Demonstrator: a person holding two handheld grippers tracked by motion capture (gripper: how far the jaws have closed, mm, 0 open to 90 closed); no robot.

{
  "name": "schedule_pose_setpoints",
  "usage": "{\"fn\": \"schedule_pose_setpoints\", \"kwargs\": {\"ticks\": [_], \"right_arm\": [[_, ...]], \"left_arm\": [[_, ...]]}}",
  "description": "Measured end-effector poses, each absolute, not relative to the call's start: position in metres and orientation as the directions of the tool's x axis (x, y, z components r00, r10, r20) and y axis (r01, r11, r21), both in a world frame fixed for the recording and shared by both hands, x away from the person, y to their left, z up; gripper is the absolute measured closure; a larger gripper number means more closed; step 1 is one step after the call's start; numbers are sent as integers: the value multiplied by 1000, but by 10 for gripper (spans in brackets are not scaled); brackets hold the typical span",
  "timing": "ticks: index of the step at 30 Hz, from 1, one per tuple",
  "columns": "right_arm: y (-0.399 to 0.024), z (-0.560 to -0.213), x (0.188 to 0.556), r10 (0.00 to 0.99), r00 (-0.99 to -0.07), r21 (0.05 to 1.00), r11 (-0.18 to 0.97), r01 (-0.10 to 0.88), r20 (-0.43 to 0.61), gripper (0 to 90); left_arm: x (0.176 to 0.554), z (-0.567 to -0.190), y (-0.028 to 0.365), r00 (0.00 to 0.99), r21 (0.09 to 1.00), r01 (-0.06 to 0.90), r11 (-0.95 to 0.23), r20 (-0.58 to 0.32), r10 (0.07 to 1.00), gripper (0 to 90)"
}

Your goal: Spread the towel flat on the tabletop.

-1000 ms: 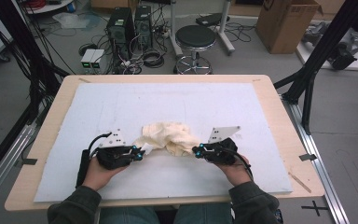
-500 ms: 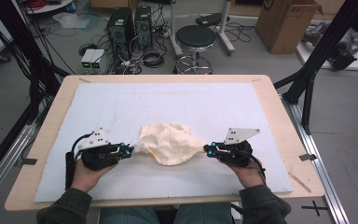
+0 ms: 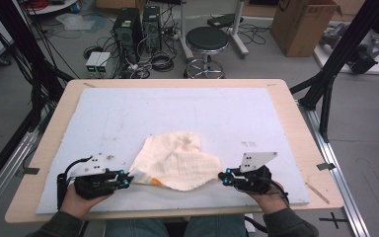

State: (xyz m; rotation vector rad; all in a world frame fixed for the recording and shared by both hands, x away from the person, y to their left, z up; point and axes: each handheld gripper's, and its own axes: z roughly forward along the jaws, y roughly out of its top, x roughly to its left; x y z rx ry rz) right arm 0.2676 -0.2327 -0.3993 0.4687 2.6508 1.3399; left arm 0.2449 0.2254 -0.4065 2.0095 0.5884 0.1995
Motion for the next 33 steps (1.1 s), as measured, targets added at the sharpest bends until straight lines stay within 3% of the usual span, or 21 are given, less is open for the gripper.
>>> {"fn": "schedule_pose_setpoints", "kwargs": {"ticks": [4,5,7,8,10,11,16,23,26,33], "right_arm": [[-227,-400,260,298,-954,795,573,199,24,858],[-224,-400,258,278,-960,796,574,195,35,808],[-223,-398,257,270,-962,800,569,193,40,782],[-222,-395,256,258,-965,808,559,188,46,740],[-221,-392,257,260,-965,813,552,186,44,717],[-221,-388,260,264,-964,818,545,182,38,694],[-219,-384,276,302,-953,821,539,190,23,674],[-208,-388,326,383,-923,817,521,248,35,676],[-198,-401,354,413,-907,793,524,310,82,676],[-184,-421,369,403,-903,737,563,374,150,660]], "left_arm": [[233,-406,228,888,864,308,-398,-111,446,800],[230,-403,228,896,871,303,-387,-122,426,700],[229,-401,228,900,876,298,-380,-126,417,667],[228,-399,228,900,880,298,-371,-129,417,593],[230,-395,227,906,885,289,-365,-130,402,582],[231,-393,226,907,884,288,-369,-128,401,523],[249,-391,221,891,885,290,-365,-110,441,510],[283,-403,209,822,879,343,-331,-110,558,539],[295,-411,202,795,864,363,-349,-92,600,560],[311,-432,195,779,801,421,-426,-79,622,575]]}}
